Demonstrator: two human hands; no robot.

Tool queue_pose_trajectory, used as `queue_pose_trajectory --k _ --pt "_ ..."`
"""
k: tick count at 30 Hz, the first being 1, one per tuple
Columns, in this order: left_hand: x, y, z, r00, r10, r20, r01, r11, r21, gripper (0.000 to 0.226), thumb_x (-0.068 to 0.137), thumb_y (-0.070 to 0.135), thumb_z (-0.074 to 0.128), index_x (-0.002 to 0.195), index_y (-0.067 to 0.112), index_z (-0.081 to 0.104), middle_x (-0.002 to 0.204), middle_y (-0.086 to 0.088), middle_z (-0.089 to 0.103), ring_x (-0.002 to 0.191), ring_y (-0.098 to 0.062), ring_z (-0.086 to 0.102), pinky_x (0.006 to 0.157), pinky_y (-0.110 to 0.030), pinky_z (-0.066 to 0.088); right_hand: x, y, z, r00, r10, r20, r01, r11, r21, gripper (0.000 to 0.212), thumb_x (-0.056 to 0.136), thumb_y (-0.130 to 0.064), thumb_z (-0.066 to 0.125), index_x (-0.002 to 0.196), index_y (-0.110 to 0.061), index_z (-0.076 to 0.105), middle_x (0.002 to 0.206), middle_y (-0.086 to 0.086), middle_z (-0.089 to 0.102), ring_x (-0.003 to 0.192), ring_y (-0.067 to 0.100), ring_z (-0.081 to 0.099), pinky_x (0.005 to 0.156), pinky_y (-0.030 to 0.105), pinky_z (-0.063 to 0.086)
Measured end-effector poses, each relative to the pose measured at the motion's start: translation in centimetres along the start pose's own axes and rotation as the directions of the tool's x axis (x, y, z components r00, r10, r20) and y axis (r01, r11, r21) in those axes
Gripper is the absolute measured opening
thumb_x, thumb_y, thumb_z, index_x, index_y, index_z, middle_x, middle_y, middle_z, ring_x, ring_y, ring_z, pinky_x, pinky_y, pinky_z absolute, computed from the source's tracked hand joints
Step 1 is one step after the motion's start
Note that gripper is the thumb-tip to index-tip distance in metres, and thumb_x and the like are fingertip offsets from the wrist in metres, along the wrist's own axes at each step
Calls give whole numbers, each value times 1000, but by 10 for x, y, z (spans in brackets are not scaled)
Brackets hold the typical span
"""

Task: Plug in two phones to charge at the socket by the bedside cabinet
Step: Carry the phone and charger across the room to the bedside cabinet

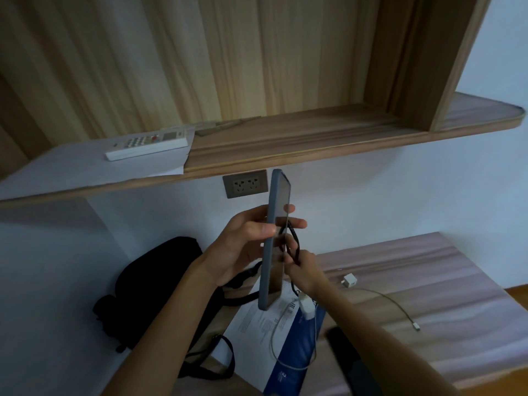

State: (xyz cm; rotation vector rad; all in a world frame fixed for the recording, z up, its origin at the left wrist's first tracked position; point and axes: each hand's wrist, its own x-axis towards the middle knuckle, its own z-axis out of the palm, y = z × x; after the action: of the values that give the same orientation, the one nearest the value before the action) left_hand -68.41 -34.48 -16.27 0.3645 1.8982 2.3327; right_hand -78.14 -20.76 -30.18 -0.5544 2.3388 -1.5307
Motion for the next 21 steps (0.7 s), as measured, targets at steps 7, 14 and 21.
queue_pose_trajectory --k 7,14,21 --pt "10 -10 -1 990 -6 -142 -5 997 -76 57 78 31 66 132 13 61 136 -12 65 111 -36 70 84 -44 60 -13 17 -42 974 -15 -227 19 1000 15 43 102 -28 53 60 -20 50 47 -9 45 43 8 38 45 22 31" --pt "34 -42 13 934 -96 -344 64 992 -105 55 70 33 77 121 14 69 125 -13 71 108 -35 72 79 -41 62 -32 28 -103 917 24 -399 9 997 79 45 102 -22 52 59 -18 42 46 -10 32 40 5 27 42 18 24" --pt "71 -66 52 916 -108 -386 60 989 -132 46 70 34 81 108 9 73 108 -13 74 104 -37 74 75 -42 62 -59 33 -175 861 33 -508 91 972 217 43 97 -20 51 57 -19 35 52 1 28 45 12 23 48 27 21"
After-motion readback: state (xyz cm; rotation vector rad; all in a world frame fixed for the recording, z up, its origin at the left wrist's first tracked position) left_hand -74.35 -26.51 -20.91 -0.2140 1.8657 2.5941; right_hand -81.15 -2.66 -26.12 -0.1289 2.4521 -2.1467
